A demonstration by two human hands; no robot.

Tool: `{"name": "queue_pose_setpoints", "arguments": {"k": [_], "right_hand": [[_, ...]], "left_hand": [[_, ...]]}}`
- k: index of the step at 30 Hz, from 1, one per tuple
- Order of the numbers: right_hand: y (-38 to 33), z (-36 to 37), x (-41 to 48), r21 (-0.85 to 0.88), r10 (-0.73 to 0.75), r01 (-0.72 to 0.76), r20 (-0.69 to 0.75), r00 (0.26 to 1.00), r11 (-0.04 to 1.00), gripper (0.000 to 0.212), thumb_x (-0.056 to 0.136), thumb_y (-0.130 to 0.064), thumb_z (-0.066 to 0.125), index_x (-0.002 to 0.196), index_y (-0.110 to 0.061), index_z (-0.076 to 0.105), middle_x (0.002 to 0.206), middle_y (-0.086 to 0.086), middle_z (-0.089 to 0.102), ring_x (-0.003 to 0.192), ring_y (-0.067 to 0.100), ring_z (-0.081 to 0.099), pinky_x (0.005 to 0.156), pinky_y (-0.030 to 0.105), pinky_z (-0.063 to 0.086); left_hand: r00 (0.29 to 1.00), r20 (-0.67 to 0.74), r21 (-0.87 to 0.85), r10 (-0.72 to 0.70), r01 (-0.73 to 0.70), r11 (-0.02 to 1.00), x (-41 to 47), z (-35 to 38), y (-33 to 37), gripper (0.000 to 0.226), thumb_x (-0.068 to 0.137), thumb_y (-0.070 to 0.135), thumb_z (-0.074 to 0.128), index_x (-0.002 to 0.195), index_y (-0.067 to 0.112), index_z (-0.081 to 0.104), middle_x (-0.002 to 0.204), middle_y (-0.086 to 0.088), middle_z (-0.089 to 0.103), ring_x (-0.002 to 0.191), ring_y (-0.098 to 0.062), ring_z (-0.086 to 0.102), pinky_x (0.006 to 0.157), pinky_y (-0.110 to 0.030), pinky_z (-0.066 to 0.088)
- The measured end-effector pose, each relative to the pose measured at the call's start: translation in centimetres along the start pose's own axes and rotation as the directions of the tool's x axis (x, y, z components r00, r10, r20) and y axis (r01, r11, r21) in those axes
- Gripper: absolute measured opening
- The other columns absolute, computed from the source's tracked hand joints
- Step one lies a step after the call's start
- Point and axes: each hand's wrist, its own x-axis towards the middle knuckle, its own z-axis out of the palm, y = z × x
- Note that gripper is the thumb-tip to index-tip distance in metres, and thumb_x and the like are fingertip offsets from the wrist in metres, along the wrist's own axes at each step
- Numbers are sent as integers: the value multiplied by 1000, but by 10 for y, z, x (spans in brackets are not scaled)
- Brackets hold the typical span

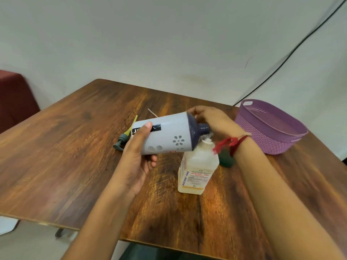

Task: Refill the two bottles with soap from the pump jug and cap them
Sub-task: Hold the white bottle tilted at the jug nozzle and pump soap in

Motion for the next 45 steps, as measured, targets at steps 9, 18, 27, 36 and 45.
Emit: {"name": "queue_pose_setpoints", "arguments": {"k": [9, 18, 27, 36, 45], "right_hand": [[-13, -10, -1, -180, 29, -23, 28, 999, 983, 28, 99, -17, 40, 115, -4, 60, 114, 8, 59, 102, 21, 56, 88, 30, 46], [-4, -2, -5, -215, -38, 33, -20, 999, 976, 28, 97, -6, 35, 103, -13, 61, 110, 5, 60, 89, 15, 56, 78, 29, 50], [-5, -2, -2, -116, 57, -56, 1, 998, 992, 31, 98, -8, 37, 123, -13, 55, 130, 13, 53, 100, 23, 56, 73, 24, 49], [-12, -6, 7, -280, -1, 8, 27, 1000, 960, 27, 97, -6, 39, 116, -15, 56, 123, 3, 53, 96, 13, 53, 69, 12, 46], [-1, -4, 0, -122, 19, -27, -66, 998, 992, 36, 94, 2, 32, 117, -12, 56, 93, -1, 57, 74, 5, 51, 45, 5, 42]], "left_hand": [[1000, 20, 5, 13, -13, 1000, 1, 2, 3, 45, 71, 51, 69, 101, 20, 58, 74, -2, 56, 46, -6, 45, 37, -13, 40], [1000, -9, 15, 27, -27, 1000, 3, 0, 0, 42, 67, 49, 62, 99, 22, 59, 75, -2, 57, 46, -6, 44, 36, -14, 40], [999, 0, 22, 34, -34, 999, 6, 1, 0, 41, 68, 49, 61, 99, 23, 59, 76, -2, 57, 45, -6, 44, 36, -13, 40], [999, 20, 18, 37, -38, 999, 9, -3, 4, 46, 67, 50, 63, 102, 20, 59, 76, -4, 57, 45, -6, 45, 36, -14, 40], [1000, -7, -3, -1, 1, 1000, 9, -2, -4, 48, 67, 50, 62, 104, 20, 59, 71, -2, 58, 42, -5, 44, 35, -13, 40]]}}
